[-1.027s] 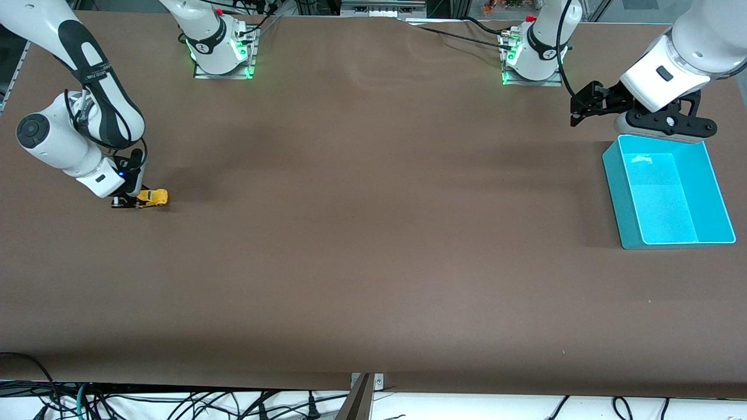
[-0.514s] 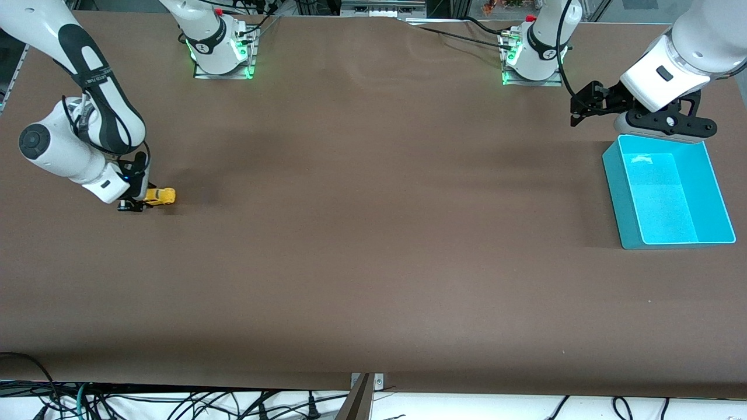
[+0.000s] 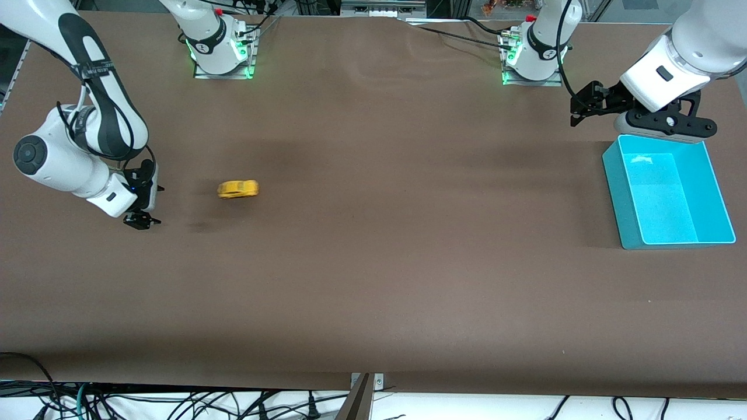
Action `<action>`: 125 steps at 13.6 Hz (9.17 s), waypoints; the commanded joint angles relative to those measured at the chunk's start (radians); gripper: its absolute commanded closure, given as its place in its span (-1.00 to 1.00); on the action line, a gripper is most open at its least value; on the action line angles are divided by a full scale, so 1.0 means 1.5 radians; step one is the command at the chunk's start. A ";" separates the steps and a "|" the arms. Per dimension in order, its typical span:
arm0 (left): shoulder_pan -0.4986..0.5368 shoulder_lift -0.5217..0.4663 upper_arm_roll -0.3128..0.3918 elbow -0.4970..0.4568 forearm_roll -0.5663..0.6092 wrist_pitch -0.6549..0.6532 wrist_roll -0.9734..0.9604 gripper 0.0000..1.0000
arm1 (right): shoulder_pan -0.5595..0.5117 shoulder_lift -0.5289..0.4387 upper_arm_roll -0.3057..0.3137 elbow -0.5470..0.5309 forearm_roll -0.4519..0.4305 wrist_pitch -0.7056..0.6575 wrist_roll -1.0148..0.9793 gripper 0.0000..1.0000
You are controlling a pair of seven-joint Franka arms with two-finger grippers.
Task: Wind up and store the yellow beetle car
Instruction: 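Open the right gripper to release the car and lift away, then lower the left gripper to the car while the right gripper retracts, then close the left gripper around the yellow car, then lift the car with the left gripper and move it into the tray, then open the left gripper to drop the car in the tray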
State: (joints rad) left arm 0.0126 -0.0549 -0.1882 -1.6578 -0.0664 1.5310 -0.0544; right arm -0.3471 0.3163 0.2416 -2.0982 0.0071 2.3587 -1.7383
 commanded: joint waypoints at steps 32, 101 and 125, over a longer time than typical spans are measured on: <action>0.048 0.023 -0.039 -0.139 0.052 0.070 0.617 -1.00 | 0.072 -0.347 -0.002 0.108 0.098 -0.407 0.990 -1.00; 0.540 0.423 -0.104 -0.057 0.257 0.271 1.334 -1.00 | 0.071 -0.294 0.008 0.225 0.007 -0.503 1.139 -1.00; 0.032 0.105 -0.051 0.086 0.045 -0.039 0.352 -1.00 | 0.071 -0.294 0.009 0.226 0.007 -0.503 1.138 -1.00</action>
State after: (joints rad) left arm 0.0896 0.1743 -0.3168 -1.4492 0.0343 1.3986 0.5675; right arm -0.2392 -0.1355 0.2518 -1.7874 0.0232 1.6181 -0.0413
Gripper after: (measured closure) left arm 0.000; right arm 0.000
